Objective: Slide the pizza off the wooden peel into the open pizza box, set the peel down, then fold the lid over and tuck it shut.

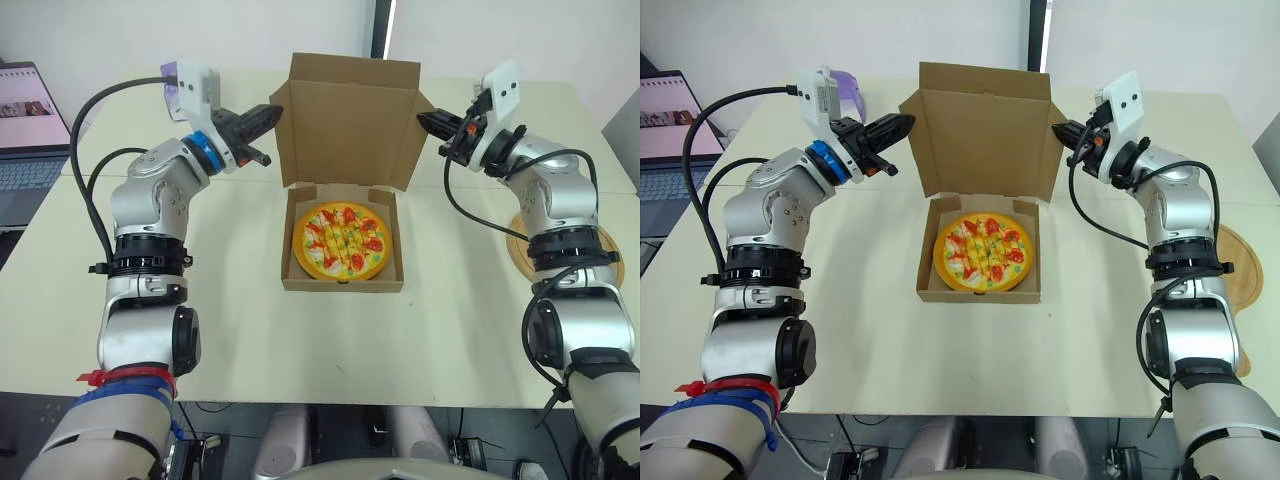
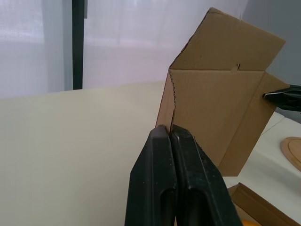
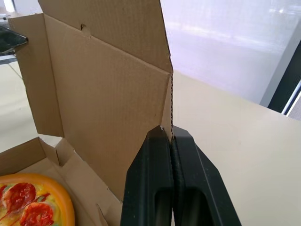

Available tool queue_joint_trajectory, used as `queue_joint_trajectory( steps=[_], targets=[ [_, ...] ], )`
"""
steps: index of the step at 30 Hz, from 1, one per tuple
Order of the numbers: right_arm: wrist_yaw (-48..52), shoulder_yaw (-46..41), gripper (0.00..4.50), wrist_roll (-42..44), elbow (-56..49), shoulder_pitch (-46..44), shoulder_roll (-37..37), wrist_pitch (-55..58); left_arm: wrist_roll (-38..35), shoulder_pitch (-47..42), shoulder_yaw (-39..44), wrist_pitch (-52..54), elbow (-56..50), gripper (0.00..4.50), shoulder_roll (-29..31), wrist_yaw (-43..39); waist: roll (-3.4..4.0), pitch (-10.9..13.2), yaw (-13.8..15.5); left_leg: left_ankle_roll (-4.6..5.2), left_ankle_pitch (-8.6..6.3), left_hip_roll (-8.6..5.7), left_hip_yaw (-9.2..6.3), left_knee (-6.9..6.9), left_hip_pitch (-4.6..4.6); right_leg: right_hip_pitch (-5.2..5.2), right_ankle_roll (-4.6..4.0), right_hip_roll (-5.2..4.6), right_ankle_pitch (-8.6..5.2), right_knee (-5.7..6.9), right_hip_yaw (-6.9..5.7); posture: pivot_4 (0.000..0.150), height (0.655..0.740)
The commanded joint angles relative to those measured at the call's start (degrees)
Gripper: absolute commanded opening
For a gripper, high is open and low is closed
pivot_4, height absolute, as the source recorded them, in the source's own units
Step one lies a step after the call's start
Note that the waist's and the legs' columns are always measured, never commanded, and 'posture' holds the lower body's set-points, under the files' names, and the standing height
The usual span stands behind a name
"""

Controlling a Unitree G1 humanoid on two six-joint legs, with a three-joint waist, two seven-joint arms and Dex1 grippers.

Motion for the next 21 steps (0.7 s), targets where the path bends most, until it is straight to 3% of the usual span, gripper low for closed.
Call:
queue_joint_trajectory(
  steps=[1,21],
  targets=[
    [-2.95,-0.06,0.06,-0.69,-4.34,-1.37,0.32,2.06,0.82,-2.11,-0.04,-1.89,-2.4,0.0,-0.68,1.05,0.0,0.0,0.0,0.0,0.0,0.0,0.0,0.0,0.0,0.0,0.0,0.0,0.0,0.0,0.0,0.15,0.74],
    [-18.39,0.39,0.06,-3.37,-12.84,-6.67,7.85,12.55,1.57,-5.11,-0.83,6.95,-11.1,0.0,-3.64,10.01,0.01,-0.01,-0.36,0.0,0.0,0.0,0.06,0.0,-0.15,-0.2,0.0,0.0,0.01,0.07,0.06,0.15,0.74]
  ],
)
